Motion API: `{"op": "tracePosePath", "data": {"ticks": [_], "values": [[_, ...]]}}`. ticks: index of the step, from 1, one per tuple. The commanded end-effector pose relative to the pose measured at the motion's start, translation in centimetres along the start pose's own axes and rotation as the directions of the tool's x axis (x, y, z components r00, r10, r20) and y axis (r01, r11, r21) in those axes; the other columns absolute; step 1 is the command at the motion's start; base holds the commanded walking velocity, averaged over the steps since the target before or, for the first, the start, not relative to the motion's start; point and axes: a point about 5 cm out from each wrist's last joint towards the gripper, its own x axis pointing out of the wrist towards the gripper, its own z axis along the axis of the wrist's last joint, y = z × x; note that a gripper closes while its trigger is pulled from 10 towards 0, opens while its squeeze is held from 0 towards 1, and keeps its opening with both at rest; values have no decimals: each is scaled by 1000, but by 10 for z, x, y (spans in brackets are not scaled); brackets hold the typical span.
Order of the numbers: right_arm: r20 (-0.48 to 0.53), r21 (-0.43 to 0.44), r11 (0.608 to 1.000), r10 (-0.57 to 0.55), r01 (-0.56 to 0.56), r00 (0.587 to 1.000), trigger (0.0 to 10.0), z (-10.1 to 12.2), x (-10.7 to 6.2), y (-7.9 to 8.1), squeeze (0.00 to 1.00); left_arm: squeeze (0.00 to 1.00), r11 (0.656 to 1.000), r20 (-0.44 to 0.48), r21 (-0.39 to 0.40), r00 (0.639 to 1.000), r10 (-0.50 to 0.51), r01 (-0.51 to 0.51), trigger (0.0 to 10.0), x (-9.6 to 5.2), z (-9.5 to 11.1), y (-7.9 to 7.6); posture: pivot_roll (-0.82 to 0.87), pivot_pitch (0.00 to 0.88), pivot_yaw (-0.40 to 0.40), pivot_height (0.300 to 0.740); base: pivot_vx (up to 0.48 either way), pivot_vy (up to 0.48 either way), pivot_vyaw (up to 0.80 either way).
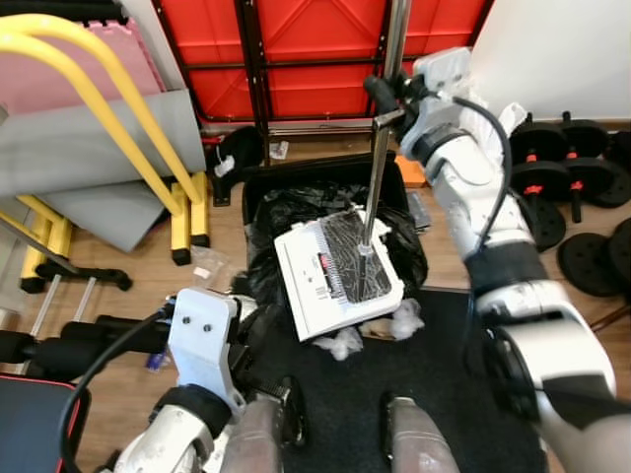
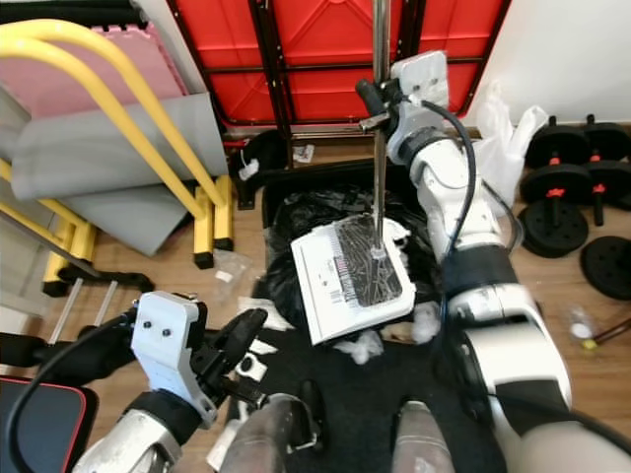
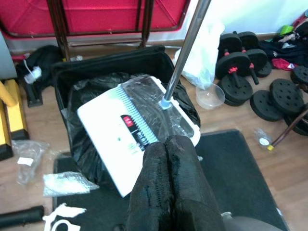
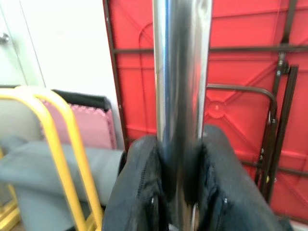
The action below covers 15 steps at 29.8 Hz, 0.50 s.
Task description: Sweep floor
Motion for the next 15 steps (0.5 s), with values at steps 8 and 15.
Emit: {"op": "tracePosePath", "data": {"ticks": [8, 15], "values": [[-139, 15, 1000, 27, -25, 990, 10000, -37, -57, 8, 0, 0, 994, -12, 23, 994, 109, -109, 10000, 15, -8, 20, -111, 117, 6, 740, 98, 0, 0], [-223, 24, 1000, 25, -20, 975, 10000, -42, -82, 13, 0, 0, 991, 26, 39, 991, 129, -130, 10000, 19, -10, 30, -119, 63, 7, 740, 137, 0, 0]]}}
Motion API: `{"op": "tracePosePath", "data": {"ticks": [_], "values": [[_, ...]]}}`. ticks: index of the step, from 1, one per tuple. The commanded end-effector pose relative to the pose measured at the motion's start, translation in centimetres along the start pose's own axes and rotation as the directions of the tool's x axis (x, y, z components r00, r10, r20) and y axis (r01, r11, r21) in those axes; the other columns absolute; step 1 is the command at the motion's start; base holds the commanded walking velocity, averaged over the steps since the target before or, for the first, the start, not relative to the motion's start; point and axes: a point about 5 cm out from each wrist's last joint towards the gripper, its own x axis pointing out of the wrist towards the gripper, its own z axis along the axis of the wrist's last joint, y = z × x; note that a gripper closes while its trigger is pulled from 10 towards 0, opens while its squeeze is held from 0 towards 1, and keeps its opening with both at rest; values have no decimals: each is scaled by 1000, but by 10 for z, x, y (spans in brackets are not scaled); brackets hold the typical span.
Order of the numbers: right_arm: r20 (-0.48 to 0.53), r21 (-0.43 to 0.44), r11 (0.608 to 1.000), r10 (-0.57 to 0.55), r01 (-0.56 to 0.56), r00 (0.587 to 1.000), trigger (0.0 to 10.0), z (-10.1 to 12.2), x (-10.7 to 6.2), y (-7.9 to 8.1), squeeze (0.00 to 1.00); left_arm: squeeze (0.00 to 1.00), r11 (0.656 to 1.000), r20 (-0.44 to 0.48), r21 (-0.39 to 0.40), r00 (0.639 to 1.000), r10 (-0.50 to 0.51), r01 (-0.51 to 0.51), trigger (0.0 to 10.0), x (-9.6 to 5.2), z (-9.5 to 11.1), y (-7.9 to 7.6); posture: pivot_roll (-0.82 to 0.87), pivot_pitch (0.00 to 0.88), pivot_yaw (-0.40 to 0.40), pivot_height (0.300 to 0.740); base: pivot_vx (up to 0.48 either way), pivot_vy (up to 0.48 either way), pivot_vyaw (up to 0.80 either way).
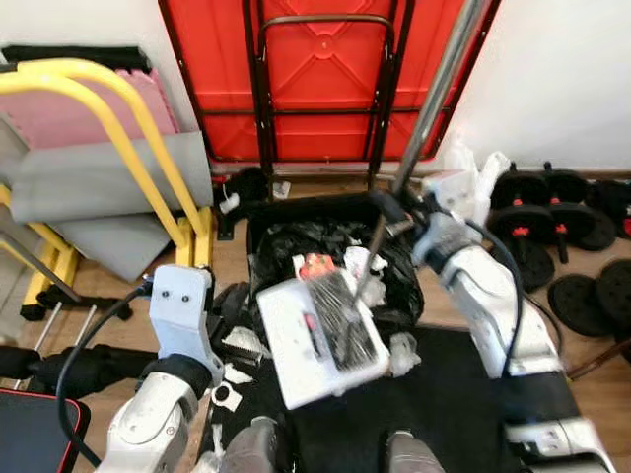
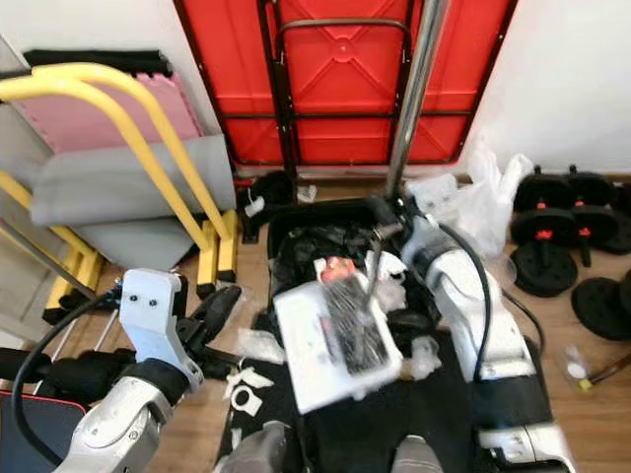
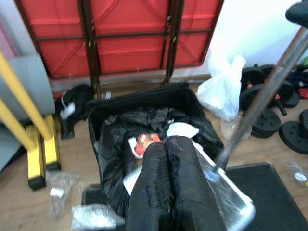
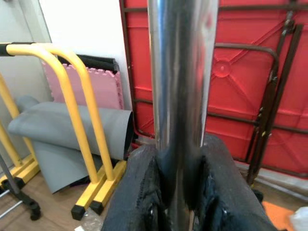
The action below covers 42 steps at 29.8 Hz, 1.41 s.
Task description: Sweep floor
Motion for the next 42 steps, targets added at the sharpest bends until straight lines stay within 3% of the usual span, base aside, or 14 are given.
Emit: {"op": "tracePosePath", "data": {"ticks": [1, 5, 11, 15, 20, 23, 28, 42], "values": [[80, -3, 1000, 26, -26, 996, 10000, 19, 0, 7, 0, 0, 999, -4, 5, 999, 45, -45, 10000, 0, -4, 6, -119, 63, 7, 740, 0, 0, 0], [58, -7, 1000, 31, -30, 998, 10000, 13, -4, 9, 0, 0, 996, -29, 29, 996, 83, -82, 10000, 7, -8, 12, -122, 37, 13, 740, 0, 0, 0], [28, -11, 1000, 19, -18, 999, 10000, 0, -6, 8, 0, 0, 999, -33, 14, 999, 30, -29, 10000, 5, -10, 10, -116, 26, 13, 740, 160, 0, 0], [9, -1, 1000, 13, -13, 1000, 10000, -5, -9, 10, 0, 0, 997, -36, 19, 996, 81, -81, 10000, 5, -15, 17, -111, 15, 13, 740, 360, 0, 0], [1, 3, 1000, 10, -10, 1000, 10000, -5, -9, 12, 0, 0, 998, -26, 28, 998, 58, -57, 10000, 5, -15, 16, -110, 3, 14, 740, 96, 0, 0], [4, 5, 1000, 8, -8, 1000, 10000, -5, -8, 10, 0, 0, 992, -19, 42, 993, 118, -117, 10000, 9, -18, 22, -112, 0, 14, 740, 0, 0, 0], [7, 1, 1000, 8, -8, 1000, 10000, -5, -7, 10, 0, 0, 990, -45, 63, 991, 126, -123, 10000, 10, -21, 24, -112, 0, 14, 740, 0, 0, 0], [5, -12, 1000, -7, 7, 1000, 10000, -6, -4, 8, 0, 0, 994, -43, 63, 994, 96, -93, 10000, 12, -23, 20, -110, 0, 8, 740, 0, 0, 0]]}}
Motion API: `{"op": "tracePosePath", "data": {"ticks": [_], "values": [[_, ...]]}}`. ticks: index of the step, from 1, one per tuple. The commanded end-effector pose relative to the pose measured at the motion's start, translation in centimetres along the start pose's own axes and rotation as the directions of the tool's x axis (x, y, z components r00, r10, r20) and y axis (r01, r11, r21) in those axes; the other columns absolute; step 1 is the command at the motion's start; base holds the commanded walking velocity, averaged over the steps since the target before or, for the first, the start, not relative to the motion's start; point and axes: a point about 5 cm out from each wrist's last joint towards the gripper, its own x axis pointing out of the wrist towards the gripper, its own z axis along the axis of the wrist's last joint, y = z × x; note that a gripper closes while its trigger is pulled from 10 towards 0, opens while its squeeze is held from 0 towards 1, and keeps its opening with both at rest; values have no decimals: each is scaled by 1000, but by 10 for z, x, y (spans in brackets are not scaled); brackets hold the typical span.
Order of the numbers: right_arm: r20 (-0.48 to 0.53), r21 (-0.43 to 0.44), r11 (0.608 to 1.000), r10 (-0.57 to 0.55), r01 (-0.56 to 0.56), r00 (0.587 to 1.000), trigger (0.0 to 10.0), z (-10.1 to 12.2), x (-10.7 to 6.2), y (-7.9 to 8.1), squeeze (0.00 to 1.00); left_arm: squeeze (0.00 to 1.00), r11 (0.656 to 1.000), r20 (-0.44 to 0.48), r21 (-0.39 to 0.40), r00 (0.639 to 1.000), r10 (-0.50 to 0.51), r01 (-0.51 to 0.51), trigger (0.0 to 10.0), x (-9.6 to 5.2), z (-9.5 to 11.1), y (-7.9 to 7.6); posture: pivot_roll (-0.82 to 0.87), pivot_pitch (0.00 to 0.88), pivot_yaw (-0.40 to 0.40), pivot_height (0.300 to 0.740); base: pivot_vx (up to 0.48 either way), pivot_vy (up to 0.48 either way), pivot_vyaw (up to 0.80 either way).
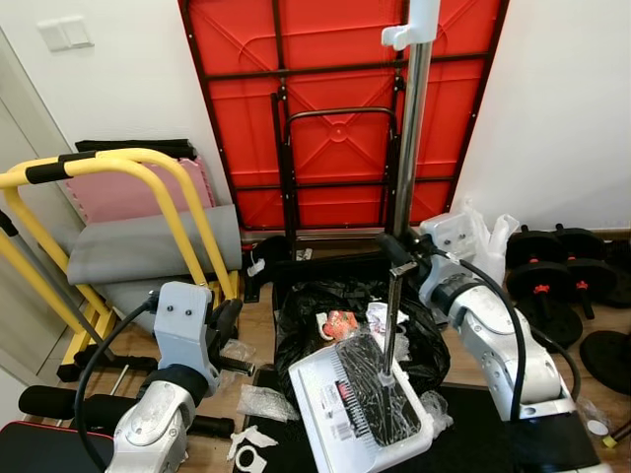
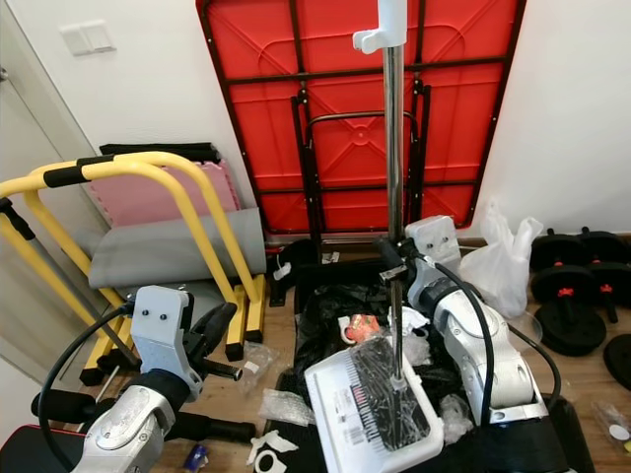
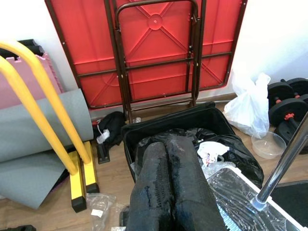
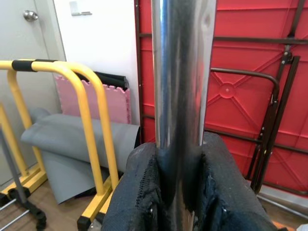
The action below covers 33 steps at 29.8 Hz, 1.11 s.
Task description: Sweep floor
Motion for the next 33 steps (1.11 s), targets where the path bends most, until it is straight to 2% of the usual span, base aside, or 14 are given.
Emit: {"op": "tracePosePath", "data": {"ticks": [1, 10, 29, 33], "values": [[98, -15, 1000, 8, -7, 995, 10000, 19, 6, 2, 0, 0, 999, -8, 29, 1000, 26, -26, 10000, 0, -3, 2, -111, 0, 8, 740, 0, 0, 0], [98, -9, 1000, 9, -8, 995, 10000, 19, 8, 6, 0, 0, 999, -4, 41, 1000, 2, -2, 10000, 0, -4, 1, -110, 0, 8, 740, 0, 0, 0], [93, -3, 1000, -3, 3, 996, 10000, 17, 10, 6, 0, 0, 1000, 2, 26, 1000, -14, 14, 10000, 1, -4, -1, -110, 0, 11, 740, 0, -318, 0], [91, -3, 1000, -5, 5, 996, 10000, 17, 11, 6, 0, 0, 1000, -6, 23, 1000, 8, -7, 10000, 2, -5, 1, -110, 0, 11, 740, 0, 0, 0]]}}
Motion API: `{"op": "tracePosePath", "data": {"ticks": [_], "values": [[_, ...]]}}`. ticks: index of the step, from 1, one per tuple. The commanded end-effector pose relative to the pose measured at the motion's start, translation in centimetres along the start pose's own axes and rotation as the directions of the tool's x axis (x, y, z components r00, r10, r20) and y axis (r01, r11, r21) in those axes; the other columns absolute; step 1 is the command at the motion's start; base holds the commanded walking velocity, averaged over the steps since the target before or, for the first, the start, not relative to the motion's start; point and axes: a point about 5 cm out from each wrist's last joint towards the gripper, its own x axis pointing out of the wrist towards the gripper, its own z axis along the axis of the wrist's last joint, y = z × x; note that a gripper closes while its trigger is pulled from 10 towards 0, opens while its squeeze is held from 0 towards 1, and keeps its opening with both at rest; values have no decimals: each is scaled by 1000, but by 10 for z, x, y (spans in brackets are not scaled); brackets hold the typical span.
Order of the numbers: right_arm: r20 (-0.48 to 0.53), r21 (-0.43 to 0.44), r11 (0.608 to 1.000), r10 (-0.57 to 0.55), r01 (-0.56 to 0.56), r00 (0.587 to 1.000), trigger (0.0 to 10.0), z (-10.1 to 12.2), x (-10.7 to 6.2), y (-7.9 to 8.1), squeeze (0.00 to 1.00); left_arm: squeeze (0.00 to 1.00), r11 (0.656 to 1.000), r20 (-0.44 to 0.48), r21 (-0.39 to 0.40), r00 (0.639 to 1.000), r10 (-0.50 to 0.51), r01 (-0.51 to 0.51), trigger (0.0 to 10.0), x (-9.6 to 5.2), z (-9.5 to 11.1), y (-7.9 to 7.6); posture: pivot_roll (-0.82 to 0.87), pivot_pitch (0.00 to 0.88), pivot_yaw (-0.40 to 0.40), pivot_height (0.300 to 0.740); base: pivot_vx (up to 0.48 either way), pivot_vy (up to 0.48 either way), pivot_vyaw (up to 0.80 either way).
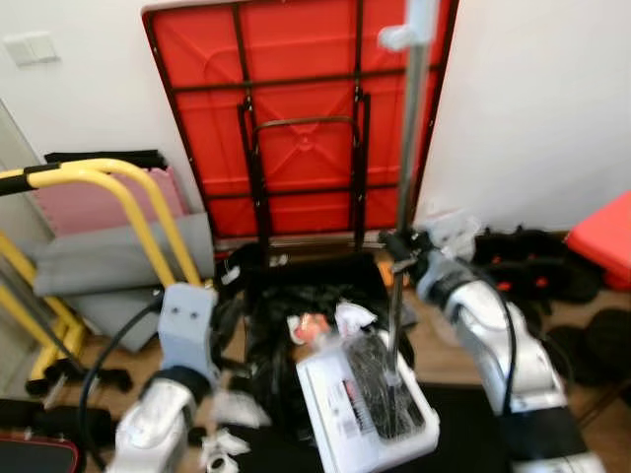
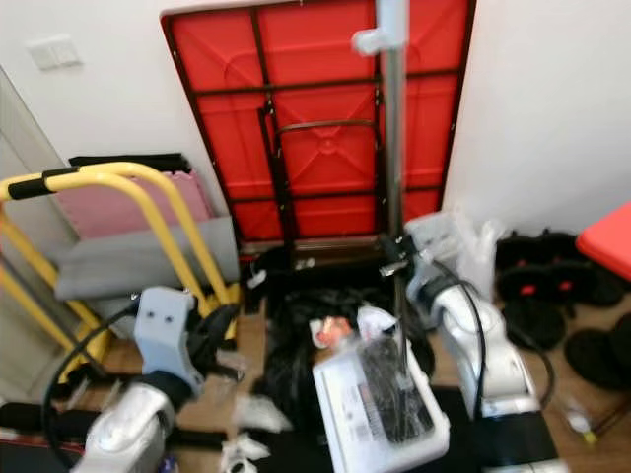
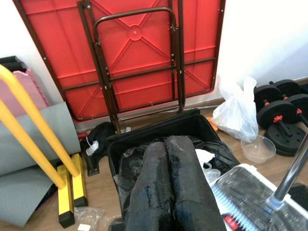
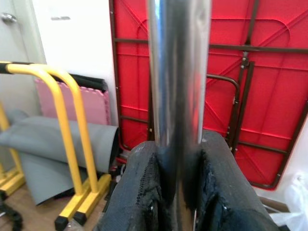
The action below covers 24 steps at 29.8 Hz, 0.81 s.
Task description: Sweep floor
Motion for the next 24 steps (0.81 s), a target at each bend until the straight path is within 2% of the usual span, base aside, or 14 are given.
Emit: {"op": "tracePosePath", "data": {"ticks": [1, 10, 21, 24], "values": [[76, -5, 1000, -4, 4, 997, 10000, 14, 1, -2, 0, 0, 1000, -16, -11, 1000, 24, -24, 10000, 2, -2, 0, -111, 0, 11, 740, 0, 0, 0], [72, -2, 1000, -15, 15, 997, 10000, 14, 2, -3, 0, 0, 996, -45, -51, 996, 75, -77, 10000, 5, -5, 5, -112, 0, 12, 740, 0, 0, 0], [63, 6, 1000, -22, 22, 998, 10000, 13, 3, -4, 0, 0, 995, -63, -62, 995, 80, -84, 10000, 6, -7, 6, -112, 0, 11, 740, 0, 0, 0], [49, 8, 1000, -22, 22, 999, 10000, 11, 3, -4, 0, 0, 995, -64, -60, 995, 82, -86, 10000, 6, -7, 6, -112, 0, 12, 740, 0, 0, -650]]}}
